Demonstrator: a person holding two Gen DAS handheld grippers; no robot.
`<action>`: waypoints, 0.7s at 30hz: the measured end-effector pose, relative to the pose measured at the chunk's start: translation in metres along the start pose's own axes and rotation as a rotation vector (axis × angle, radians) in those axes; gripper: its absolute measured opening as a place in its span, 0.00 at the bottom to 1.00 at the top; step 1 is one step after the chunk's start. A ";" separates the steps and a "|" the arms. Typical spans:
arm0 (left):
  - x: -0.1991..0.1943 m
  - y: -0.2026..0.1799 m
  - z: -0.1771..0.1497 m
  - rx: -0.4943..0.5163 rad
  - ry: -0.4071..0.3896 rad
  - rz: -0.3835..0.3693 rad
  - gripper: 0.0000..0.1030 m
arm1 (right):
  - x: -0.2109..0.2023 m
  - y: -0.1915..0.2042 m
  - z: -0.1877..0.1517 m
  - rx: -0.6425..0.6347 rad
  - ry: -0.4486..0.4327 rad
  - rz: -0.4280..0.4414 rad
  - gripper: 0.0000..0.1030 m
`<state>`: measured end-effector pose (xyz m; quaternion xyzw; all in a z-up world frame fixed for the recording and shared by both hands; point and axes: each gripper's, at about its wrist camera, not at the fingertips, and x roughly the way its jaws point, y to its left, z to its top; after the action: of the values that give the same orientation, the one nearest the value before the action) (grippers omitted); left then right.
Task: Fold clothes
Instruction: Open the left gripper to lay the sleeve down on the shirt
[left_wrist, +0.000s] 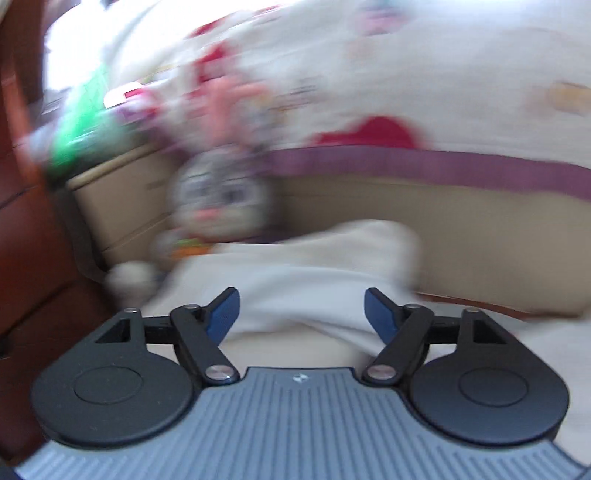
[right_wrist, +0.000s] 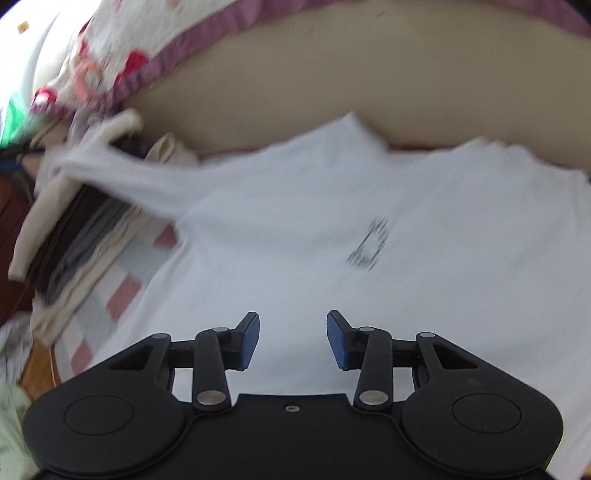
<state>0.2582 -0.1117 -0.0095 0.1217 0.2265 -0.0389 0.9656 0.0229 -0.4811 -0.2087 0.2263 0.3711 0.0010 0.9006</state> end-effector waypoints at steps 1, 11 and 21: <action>-0.005 -0.015 -0.010 0.007 0.007 -0.083 0.78 | -0.003 -0.005 0.004 0.021 -0.006 -0.004 0.45; 0.016 -0.143 -0.106 0.258 0.271 -0.551 0.62 | -0.045 -0.039 -0.026 0.064 0.005 -0.140 0.45; 0.094 -0.145 -0.134 0.051 0.472 -0.413 0.73 | -0.136 -0.127 -0.048 0.258 0.011 -0.258 0.45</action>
<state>0.2664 -0.2200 -0.1990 0.1028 0.4633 -0.2107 0.8546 -0.1286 -0.5985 -0.1995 0.2903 0.3990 -0.1611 0.8547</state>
